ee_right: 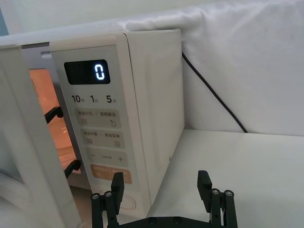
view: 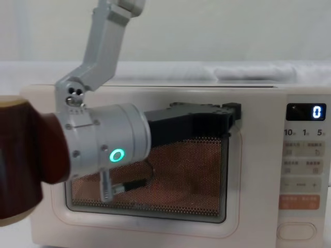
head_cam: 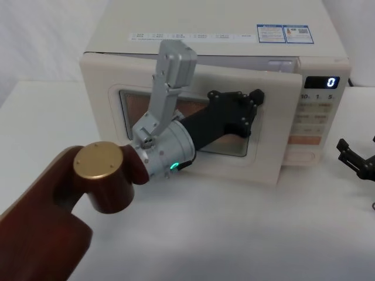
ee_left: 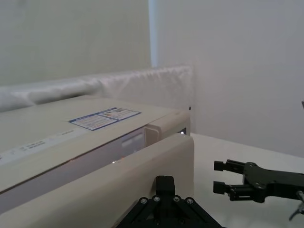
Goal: Press the button to open the microwave door with one hand; close the microwave door with the other hand.
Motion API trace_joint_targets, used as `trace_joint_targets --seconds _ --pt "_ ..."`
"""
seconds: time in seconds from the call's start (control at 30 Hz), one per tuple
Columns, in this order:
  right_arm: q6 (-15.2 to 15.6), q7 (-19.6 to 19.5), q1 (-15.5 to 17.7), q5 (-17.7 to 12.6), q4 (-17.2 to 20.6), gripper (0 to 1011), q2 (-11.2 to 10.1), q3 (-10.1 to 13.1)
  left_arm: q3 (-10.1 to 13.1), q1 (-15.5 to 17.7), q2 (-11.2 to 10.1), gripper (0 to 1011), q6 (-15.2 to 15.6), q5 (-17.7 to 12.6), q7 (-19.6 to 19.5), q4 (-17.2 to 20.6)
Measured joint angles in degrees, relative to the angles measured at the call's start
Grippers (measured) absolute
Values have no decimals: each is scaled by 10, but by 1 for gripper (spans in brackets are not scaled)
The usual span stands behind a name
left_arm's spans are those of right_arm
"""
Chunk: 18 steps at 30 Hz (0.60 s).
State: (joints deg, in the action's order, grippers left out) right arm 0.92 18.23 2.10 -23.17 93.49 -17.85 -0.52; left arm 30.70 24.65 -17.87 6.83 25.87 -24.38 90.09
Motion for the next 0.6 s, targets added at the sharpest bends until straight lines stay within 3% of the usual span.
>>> trace_joint_targets --seconds 0.6 --pt "0 0 0 0 0 1002 0 0 5 10 40 0 -12 -28 20 -44"
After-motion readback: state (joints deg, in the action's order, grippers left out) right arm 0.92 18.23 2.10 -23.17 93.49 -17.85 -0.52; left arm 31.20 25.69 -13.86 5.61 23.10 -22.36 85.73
